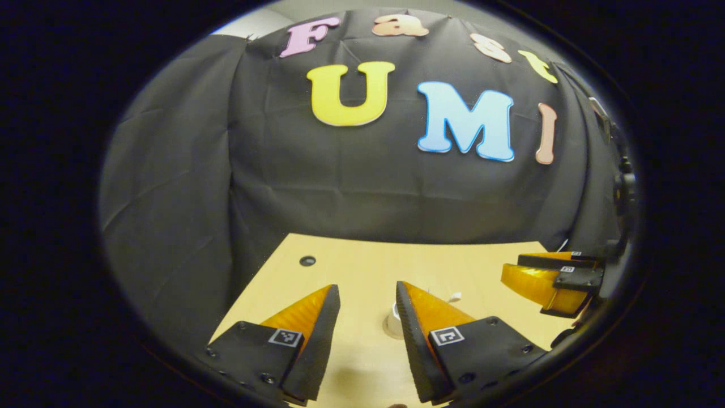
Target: Put the toothbrush and toothpaste on the desktop into the cup, then pick up the cup and place it on the coaster on the desktop.
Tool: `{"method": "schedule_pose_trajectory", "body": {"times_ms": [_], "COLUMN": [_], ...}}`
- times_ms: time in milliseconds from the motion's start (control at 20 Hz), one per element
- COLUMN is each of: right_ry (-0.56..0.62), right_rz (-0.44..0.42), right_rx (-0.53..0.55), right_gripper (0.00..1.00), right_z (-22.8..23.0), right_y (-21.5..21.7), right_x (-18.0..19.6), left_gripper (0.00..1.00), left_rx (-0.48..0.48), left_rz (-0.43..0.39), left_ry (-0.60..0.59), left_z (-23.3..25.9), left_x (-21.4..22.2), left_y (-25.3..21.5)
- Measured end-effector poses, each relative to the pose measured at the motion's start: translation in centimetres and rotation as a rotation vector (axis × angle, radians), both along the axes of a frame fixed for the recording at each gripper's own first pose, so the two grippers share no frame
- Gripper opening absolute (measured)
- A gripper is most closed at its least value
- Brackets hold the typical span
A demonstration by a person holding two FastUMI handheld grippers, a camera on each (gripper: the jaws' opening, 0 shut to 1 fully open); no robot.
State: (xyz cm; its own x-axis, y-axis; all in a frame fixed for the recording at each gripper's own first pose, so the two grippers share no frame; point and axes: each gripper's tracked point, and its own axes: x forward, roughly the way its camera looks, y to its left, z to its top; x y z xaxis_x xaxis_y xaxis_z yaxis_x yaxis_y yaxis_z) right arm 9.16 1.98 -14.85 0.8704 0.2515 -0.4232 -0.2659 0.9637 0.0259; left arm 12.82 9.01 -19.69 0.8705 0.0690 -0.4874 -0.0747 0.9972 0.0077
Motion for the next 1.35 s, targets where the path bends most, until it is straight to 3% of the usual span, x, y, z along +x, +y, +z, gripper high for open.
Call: {"method": "schedule_pose_trajectory", "body": {"times_ms": [150, 200, 250, 350, 700, 750, 850, 1000, 1050, 1100, 1150, 1350], "right_ry": [-0.107, -0.137, -0.165, -0.213, -0.255, -0.255, -0.257, -0.270, -0.275, -0.281, -0.288, -0.291], "right_rz": [-0.059, -0.072, -0.089, -0.123, -0.149, -0.138, -0.118, -0.104, -0.090, -0.083, -0.078, -0.054], "right_rx": [0.004, 0.007, 0.005, 0.002, 0.018, 0.030, 0.042, 0.035, 0.045, 0.052, 0.046, 0.037], "right_gripper": [0.43, 0.42, 0.42, 0.42, 0.47, 0.47, 0.59, 0.63, 0.64, 0.79, 0.83, 0.84], "right_z": [4.6, 5.9, 7.0, 8.7, 10.6, 10.8, 11.3, 12.1, 12.4, 12.6, 12.8, 12.9], "right_y": [-0.8, -1.0, -1.0, -1.2, -2.2, -2.0, -1.4, -1.5, -1.1, -0.8, -0.8, -0.8], "right_x": [-0.7, -1.0, -1.5, -2.5, -3.8, -4.2, -4.7, -5.4, -5.5, -5.8, -6.0, -6.4], "left_gripper": [0.67, 0.72, 0.67, 0.67, 0.67, 0.72, 0.69, 0.86, 0.86, 0.80, 0.80, 0.80], "left_rx": [0.003, 0.011, 0.021, 0.047, 0.062, 0.071, 0.058, 0.029, 0.025, 0.021, 0.017, 0.015], "left_rz": [-0.018, -0.024, -0.028, -0.033, -0.029, -0.024, -0.022, -0.003, 0.007, 0.015, 0.023, 0.035], "left_ry": [-0.101, -0.133, -0.161, -0.201, -0.344, -0.355, -0.374, -0.389, -0.394, -0.400, -0.407, -0.422], "left_z": [5.2, 6.7, 8.0, 10.0, 16.0, 16.4, 17.4, 17.7, 17.8, 17.9, 18.0, 18.3], "left_x": [0.2, 0.2, 0.1, -0.1, -2.2, -2.6, -2.8, -3.3, -3.4, -3.8, -4.0, -3.9], "left_y": [-1.0, -1.2, -1.4, -1.6, -2.8, -3.0, -4.2, -4.7, -4.6, -4.7, -4.7, -4.7]}}
